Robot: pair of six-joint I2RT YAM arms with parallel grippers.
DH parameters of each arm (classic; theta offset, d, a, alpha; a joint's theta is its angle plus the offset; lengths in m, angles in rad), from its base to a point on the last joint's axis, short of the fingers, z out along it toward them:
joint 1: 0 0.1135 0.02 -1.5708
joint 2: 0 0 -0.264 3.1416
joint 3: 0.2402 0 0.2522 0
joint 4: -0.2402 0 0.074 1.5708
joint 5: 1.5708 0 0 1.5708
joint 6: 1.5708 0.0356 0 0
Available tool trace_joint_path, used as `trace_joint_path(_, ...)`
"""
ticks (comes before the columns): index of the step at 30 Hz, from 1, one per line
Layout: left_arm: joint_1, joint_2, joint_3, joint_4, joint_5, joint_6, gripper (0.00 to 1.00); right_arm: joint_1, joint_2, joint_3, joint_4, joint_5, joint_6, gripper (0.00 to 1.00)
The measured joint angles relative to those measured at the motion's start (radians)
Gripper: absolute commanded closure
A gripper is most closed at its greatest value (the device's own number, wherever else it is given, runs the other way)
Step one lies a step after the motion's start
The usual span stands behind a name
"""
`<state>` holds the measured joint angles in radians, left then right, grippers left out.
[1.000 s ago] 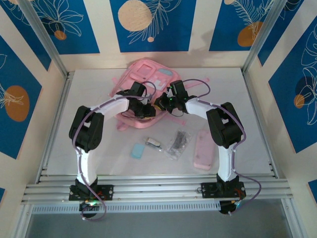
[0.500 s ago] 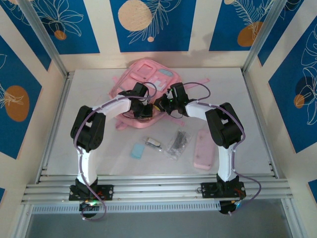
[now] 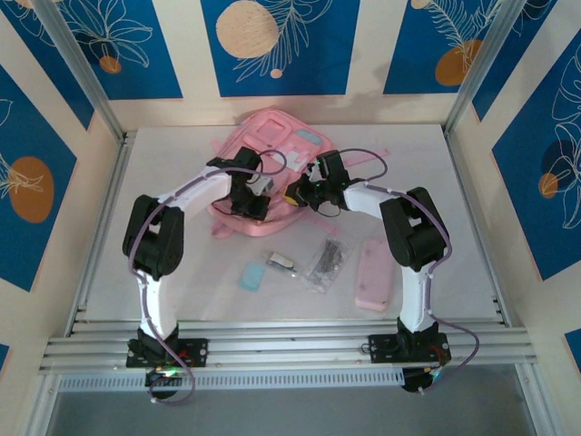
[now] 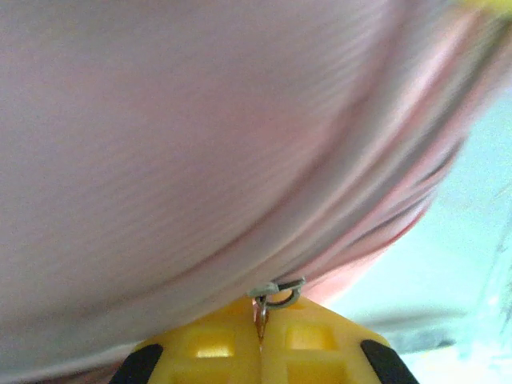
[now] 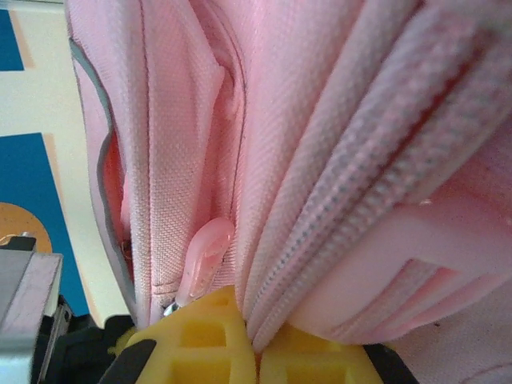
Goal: Pack the student bag
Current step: Unzip the student bag at the top-center of the table.
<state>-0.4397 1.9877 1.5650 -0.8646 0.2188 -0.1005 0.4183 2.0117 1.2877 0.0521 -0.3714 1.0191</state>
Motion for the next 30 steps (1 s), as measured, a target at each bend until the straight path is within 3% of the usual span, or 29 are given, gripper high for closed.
trace_joint_path(7,0.129,0.000,0.068,-0.119,-0.145,0.069,1.00,-0.033,-0.002,0.015,-0.070,-0.023,-0.051,1.00)
trace_joint_path(15,0.124,-0.039,0.056,-0.100,-0.087,0.073,1.00,-0.064,0.061,0.220,-0.269,-0.044,-0.139,1.00)
trace_joint_path(17,0.108,-0.069,0.030,-0.074,-0.039,0.054,1.00,-0.080,0.098,0.290,-0.322,-0.047,-0.163,0.89)
trace_joint_path(20,0.077,-0.108,-0.009,-0.038,0.043,0.016,1.00,-0.098,0.132,0.368,-0.372,-0.024,-0.183,0.54)
trace_joint_path(22,0.047,-0.121,-0.018,-0.033,0.090,-0.018,1.00,-0.111,0.128,0.385,-0.378,0.006,-0.194,0.39)
trace_joint_path(25,0.002,-0.123,-0.018,-0.025,0.158,-0.058,1.00,-0.126,0.090,0.361,-0.362,0.033,-0.194,0.32)
trace_joint_path(30,-0.039,-0.077,0.073,-0.030,0.230,-0.113,1.00,-0.130,-0.115,0.125,-0.312,0.050,-0.140,0.27)
